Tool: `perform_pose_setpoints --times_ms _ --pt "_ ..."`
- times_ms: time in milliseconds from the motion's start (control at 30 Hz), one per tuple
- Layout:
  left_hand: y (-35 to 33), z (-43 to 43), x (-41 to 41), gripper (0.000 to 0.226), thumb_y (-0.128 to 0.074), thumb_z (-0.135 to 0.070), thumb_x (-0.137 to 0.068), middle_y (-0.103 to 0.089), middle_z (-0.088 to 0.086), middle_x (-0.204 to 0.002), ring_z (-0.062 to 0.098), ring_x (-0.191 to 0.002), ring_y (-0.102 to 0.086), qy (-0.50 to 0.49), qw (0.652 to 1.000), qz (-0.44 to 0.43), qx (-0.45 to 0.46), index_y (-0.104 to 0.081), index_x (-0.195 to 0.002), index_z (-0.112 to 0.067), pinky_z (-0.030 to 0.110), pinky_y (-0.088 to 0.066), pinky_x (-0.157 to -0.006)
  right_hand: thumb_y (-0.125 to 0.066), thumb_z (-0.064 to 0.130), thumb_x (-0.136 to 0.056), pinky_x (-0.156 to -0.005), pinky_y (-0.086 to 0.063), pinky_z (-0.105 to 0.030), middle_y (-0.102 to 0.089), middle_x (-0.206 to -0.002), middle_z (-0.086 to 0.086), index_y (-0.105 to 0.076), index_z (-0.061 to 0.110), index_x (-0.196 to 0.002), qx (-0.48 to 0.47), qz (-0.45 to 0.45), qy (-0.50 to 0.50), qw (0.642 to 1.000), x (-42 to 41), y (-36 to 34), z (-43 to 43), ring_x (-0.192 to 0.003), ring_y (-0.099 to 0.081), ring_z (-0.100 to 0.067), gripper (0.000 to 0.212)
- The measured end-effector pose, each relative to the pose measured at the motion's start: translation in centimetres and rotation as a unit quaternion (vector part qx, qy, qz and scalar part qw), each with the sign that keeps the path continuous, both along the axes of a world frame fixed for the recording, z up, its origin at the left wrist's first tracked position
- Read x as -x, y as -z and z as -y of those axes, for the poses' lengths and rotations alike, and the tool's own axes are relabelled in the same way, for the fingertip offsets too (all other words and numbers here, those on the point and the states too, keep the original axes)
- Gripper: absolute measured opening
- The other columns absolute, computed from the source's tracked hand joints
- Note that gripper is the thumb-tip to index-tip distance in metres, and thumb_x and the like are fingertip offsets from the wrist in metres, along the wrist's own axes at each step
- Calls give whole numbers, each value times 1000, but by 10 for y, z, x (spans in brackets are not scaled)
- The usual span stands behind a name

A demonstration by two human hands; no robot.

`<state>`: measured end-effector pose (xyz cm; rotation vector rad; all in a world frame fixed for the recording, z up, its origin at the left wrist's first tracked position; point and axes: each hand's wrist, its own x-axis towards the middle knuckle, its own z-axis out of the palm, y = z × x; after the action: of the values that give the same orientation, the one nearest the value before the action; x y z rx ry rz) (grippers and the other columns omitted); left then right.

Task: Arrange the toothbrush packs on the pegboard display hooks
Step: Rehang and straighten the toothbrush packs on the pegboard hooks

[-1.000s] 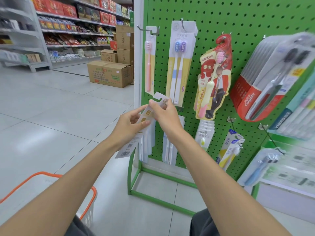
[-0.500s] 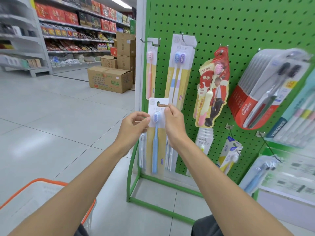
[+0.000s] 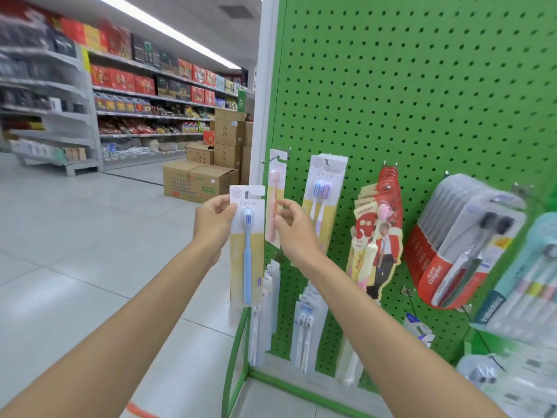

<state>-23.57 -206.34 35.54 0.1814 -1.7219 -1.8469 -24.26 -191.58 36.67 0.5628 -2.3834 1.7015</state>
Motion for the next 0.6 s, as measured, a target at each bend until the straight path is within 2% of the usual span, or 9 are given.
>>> perform_pose_setpoints --times_ms 100,167,333,433,500,600 --pt "-29 11 22 22 -49 -8 -100 -70 -6 -95 17 -92 -65 -40 999 -4 12 -67 -98 -21 43 -53 -93 -35 8 -102 -82 -42 -24 -57 -122 4 -44 21 -141 -4 -8 15 1000 13 -28 4 -107 -54 -10 42" --pt "-45 17 37 21 -49 -9 -100 -71 -2 -100 20 -96 -66 -53 998 -4 15 -67 -101 -21 44 -54 -94 -34 5 -102 -78 -46 -25 -58 -119 4 -47 21 -137 -8 9 28 1000 21 -32 8 -99 -56 -8 41" --pt "-72 23 72 27 -52 -10 -98 -70 -4 -91 21 -93 -67 -30 998 1 63 -66 -86 -30 48 -54 -93 -36 1 -100 -92 -47 -28 -59 -116 3 -49 22 -132 -14 59 33 998 44 -24 20 -113 -56 -12 40" --pt "-74 25 89 28 -52 -7 -98 -70 -1 -89 23 -91 -66 7 997 3 82 -67 -85 -28 50 -53 -94 -37 4 -100 -78 -42 -20 -59 -120 3 -48 24 -131 -2 70 33 997 55 -26 24 -113 -56 -11 38" --pt "-70 27 95 28 -50 -5 -99 -68 1 -89 24 -90 -64 31 996 10 83 -66 -88 -25 47 -54 -93 -36 4 -100 -68 -39 -16 -59 -121 2 -47 24 -131 3 77 29 997 60 -25 26 -112 -56 -10 38" --pt "-63 28 101 22 -47 -4 -101 -66 7 -96 25 -92 -61 75 995 19 57 -65 -98 -15 34 -55 -81 -36 5 -100 -70 -43 -19 -59 -118 2 -47 23 -130 -6 79 29 996 67 -22 27 -107 -57 -11 37"
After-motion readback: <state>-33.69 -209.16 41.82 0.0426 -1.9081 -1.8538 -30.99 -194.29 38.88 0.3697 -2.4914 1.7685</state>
